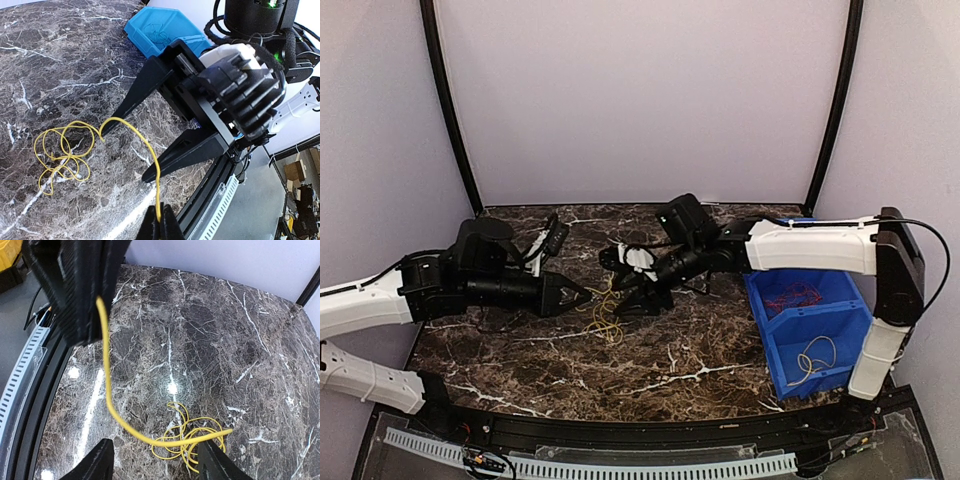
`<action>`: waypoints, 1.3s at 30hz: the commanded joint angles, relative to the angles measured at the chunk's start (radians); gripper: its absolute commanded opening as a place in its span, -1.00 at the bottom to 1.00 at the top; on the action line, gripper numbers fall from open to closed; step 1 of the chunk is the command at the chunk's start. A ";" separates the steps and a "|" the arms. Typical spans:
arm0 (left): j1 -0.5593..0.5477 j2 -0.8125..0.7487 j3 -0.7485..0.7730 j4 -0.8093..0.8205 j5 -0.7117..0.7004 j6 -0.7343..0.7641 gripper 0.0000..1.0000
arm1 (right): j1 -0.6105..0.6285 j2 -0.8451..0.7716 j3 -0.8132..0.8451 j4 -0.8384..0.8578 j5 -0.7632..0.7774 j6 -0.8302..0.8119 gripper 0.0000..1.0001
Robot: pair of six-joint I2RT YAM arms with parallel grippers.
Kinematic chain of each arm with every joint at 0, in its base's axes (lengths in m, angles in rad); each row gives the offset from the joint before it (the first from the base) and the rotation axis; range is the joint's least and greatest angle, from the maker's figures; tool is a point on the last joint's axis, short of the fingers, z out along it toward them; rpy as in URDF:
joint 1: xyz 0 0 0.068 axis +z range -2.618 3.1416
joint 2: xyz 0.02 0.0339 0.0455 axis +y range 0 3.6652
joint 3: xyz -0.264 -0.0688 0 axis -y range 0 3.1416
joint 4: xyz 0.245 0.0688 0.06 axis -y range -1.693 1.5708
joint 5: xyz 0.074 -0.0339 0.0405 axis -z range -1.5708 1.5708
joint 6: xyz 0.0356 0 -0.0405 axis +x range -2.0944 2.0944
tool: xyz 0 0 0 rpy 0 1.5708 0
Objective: Untangle the cables
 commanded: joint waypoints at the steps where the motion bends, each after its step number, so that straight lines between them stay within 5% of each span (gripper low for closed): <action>1: -0.003 -0.022 0.061 -0.070 -0.033 0.036 -1.00 | -0.005 -0.079 0.030 -0.151 -0.045 -0.051 0.12; 9: -0.002 0.032 0.147 -0.107 -0.009 0.088 -1.00 | -0.021 -0.128 0.002 -0.068 0.073 0.019 0.38; 18: -0.003 0.029 0.174 -0.107 -0.002 0.079 -1.00 | -0.021 -0.014 0.047 0.060 0.022 0.108 0.36; 21: -0.003 0.025 0.188 -0.110 -0.015 0.087 -1.00 | -0.020 0.012 0.036 0.102 -0.008 0.132 0.24; 28: -0.003 0.010 0.290 -0.193 -0.077 0.101 -1.00 | -0.025 0.053 -0.038 0.178 -0.064 0.175 -0.76; 39: -0.003 -0.105 0.656 -0.411 -0.392 0.206 -1.00 | -0.047 0.100 -0.041 0.186 -0.121 0.212 -0.78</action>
